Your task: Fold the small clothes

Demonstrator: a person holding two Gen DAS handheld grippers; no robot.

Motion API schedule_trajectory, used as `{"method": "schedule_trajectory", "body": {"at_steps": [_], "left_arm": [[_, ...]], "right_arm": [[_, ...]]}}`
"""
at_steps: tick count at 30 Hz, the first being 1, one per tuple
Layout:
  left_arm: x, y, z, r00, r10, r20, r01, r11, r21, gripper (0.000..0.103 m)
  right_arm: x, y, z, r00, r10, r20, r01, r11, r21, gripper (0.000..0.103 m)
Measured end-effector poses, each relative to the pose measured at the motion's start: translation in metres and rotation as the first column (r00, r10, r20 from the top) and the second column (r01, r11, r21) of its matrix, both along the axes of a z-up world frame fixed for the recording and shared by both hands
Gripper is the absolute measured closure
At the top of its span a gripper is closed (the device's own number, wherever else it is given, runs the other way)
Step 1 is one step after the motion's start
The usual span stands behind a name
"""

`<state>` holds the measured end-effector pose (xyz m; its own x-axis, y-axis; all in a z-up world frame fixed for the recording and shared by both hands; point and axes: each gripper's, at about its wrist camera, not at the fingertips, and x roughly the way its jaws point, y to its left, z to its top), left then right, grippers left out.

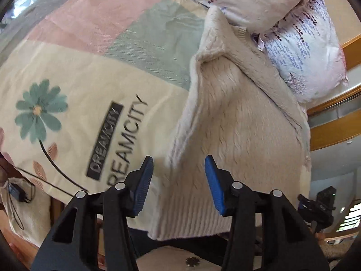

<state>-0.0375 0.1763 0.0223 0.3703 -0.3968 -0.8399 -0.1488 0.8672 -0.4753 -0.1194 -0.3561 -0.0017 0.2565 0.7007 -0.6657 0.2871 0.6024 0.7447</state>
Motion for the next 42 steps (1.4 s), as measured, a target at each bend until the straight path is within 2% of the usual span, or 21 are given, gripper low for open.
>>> {"method": "schedule_trajectory", "body": {"at_steps": [3,4,8,10,13,15,17,18,19,20,21,22,23,25,27,30,33,35,37,39,42], "left_arm": [[-0.013,-0.011,-0.009,0.998,-0.036,-0.042,0.032,0.996,-0.089,0.08],[-0.015,-0.015,-0.011,0.997,-0.047,-0.054,0.041,0.994,-0.101,0.087],[-0.005,-0.024,-0.005,0.997,-0.064,-0.047,0.055,0.984,-0.171,0.092],[0.009,-0.022,0.01,0.997,-0.077,0.015,0.079,0.975,-0.206,0.093],[0.064,-0.024,0.046,0.982,-0.106,0.157,0.135,0.973,-0.189,0.094],[0.113,-0.024,0.072,0.966,-0.077,0.248,0.129,0.972,-0.198,0.094],[0.163,-0.029,0.09,0.948,-0.035,0.315,0.087,0.985,-0.152,0.093],[0.19,-0.032,0.094,0.945,-0.018,0.326,0.06,0.991,-0.12,0.089],[0.215,-0.035,0.092,0.948,-0.001,0.318,0.036,0.994,-0.104,0.083],[0.233,-0.033,0.087,0.959,0.017,0.284,0.013,0.995,-0.103,0.073],[0.248,-0.032,0.079,0.973,0.043,0.227,-0.023,0.996,-0.088,0.066],[0.254,-0.027,0.073,0.981,0.066,0.183,-0.055,0.996,-0.066,0.052],[0.255,-0.022,0.069,0.983,0.084,0.161,-0.076,0.996,-0.053,0.046],[0.246,-0.01,0.063,0.982,0.088,0.168,-0.079,0.995,-0.062,0.036],[0.239,-0.001,0.049,0.987,0.069,0.144,-0.063,0.997,-0.047,0.036],[0.242,0.003,0.018,0.998,0.029,0.055,-0.023,0.995,-0.098,0.038],[0.247,-0.006,-0.001,0.999,-0.012,0.03,0.015,0.994,-0.107,0.046],[0.25,-0.013,-0.007,0.998,-0.004,0.056,0.011,0.993,-0.115,0.057],[0.255,-0.017,-0.013,0.999,0.021,0.043,-0.014,0.985,-0.172,0.077],[0.253,-0.015,-0.011,0.996,0.087,0.035,-0.076,0.966,-0.249,0.083],[0.245,-0.035,0.024,0.993,0.086,0.084,-0.051,0.935,-0.35,0.086]], "right_arm": [[-0.005,0.021,-0.006,0.996,0.087,-0.027,-0.085,0.995,0.056,0.094],[-0.004,0.025,-0.004,0.995,0.098,-0.015,-0.097,0.994,0.051,0.094],[0.018,0.027,0.021,0.992,0.049,0.113,-0.056,0.996,0.063,0.096],[0.04,0.02,0.038,0.982,0.01,0.186,-0.023,0.997,0.069,0.096],[0.09,0.006,0.069,0.945,-0.054,0.322,0.03,0.996,0.079,0.096],[0.136,-0.004,0.087,0.909,-0.13,0.397,0.096,0.99,0.104,0.096],[0.18,-0.017,0.097,0.862,-0.22,0.458,0.189,0.976,0.113,0.096],[0.199,-0.021,0.096,0.848,-0.257,0.464,0.236,0.966,0.104,0.091],[0.218,-0.023,0.092,0.845,-0.294,0.446,0.282,0.955,0.094,0.074],[0.232,-0.027,0.082,0.858,-0.326,0.398,0.324,0.943,0.074,0.059],[0.24,-0.027,0.072,0.876,-0.343,0.339,0.346,0.937,0.053,0.034],[0.242,-0.026,0.064,0.892,-0.352,0.282,0.351,0.935,0.058,0.031],[0.239,-0.024,0.057,0.904,-0.345,0.254,0.333,0.939,0.092,0.031],[0.226,-0.022,0.054,0.916,-0.299,0.266,0.296,0.954,0.052,0.03],[0.209,-0.024,0.048,0.929,-0.268,0.255,0.281,0.96,-0.015,0.028],[0.196,-0.037,0.035,0.935,-0.293,0.198,0.294,0.955,0.025,0.028],[0.198,-0.04,0.034,0.937,-0.283,0.206,0.286,0.958,0.016,0.028],[0.207,-0.039,0.035,0.944,-0.254,0.21,0.26,0.966,0.0,0.027],[0.221,-0.033,0.034,0.952,-0.219,0.212,0.228,0.974,-0.017,0.025],[0.23,-0.033,0.035,0.959,-0.186,0.214,0.198,0.98,-0.034,0.025],[0.24,-0.043,0.037,0.958,-0.171,0.229,0.186,0.982,-0.045,0.025]]}}
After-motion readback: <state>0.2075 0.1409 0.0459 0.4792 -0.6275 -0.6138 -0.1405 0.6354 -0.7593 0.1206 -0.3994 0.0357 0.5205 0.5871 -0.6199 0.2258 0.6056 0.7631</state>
